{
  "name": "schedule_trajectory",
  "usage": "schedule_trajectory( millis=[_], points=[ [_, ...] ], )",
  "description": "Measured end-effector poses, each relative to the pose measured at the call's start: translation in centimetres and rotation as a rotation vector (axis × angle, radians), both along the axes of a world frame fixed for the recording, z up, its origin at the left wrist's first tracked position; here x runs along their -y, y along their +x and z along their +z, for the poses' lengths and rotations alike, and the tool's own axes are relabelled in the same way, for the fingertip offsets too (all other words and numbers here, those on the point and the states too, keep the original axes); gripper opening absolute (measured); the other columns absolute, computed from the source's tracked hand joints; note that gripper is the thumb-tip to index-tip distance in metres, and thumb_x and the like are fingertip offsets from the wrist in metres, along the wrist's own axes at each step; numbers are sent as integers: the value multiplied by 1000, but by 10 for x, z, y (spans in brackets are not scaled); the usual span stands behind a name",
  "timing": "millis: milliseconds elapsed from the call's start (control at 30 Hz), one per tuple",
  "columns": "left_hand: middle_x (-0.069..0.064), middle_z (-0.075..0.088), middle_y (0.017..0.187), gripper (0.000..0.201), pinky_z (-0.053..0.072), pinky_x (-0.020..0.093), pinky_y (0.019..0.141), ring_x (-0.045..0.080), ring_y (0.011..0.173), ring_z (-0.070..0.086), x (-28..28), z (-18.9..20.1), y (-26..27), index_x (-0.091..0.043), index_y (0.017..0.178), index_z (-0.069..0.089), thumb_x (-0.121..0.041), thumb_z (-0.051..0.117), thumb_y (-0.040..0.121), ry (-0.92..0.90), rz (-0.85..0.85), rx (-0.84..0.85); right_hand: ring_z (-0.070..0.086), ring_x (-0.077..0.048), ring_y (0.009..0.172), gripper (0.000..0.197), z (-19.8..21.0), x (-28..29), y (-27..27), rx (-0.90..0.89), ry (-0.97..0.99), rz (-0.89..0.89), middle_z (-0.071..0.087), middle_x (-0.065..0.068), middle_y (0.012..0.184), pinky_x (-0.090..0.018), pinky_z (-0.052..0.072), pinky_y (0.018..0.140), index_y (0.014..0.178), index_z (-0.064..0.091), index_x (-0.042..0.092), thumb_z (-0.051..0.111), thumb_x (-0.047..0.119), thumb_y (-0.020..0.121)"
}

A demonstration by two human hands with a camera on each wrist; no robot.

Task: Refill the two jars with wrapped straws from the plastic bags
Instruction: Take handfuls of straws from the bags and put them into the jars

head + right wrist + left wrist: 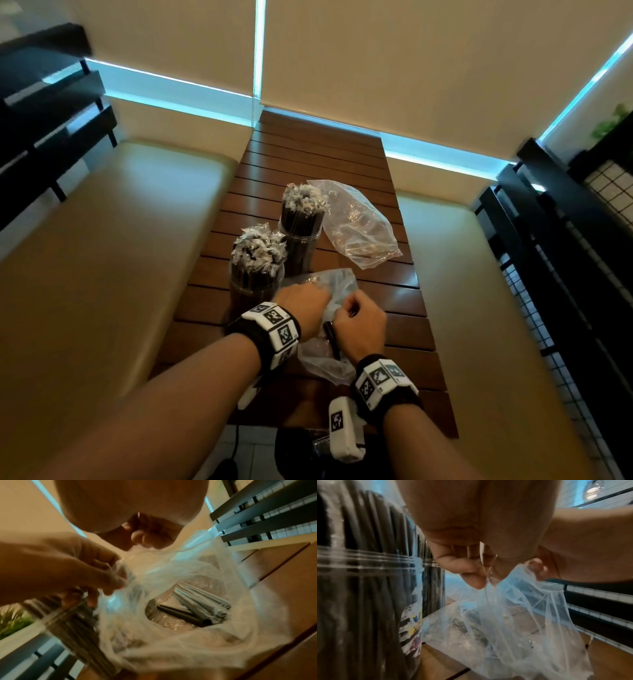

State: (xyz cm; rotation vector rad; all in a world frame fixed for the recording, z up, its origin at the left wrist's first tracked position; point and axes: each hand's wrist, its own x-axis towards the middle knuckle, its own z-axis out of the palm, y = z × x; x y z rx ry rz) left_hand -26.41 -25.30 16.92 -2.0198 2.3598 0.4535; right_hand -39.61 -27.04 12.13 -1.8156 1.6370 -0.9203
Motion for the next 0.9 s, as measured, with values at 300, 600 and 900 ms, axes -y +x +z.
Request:
schedule_trajectory(
  millis=[300,600,900],
  points=[
    [2,56,107,16,42,34,69,28,94,60,15,9,7,-22,107,55,-21,56,91,-130,49,-78,62,-13,100,21,-17,15,14,-470,211,134,65,8,104,-27,52,85,101,65,29,51,31,87],
    [-3,54,102,13,36,33,65,24,92,59,7,10,22,-27,105,57,-20,52,95,-137,26,-86,56,-28,109,32,-32,40,10,-430,621,132,59,-12,119,-34,46,90,129,55,19,46,28,100],
    [-3,55,104,14,38,32,66,24,92,60,5,6,25,-27,107,57,-20,53,94,-132,41,-78,55,-30,116,32,-35,36,16,-482,739,144,59,-17,125,-32,45,91,127,57,7,44,16,100]
  ],
)
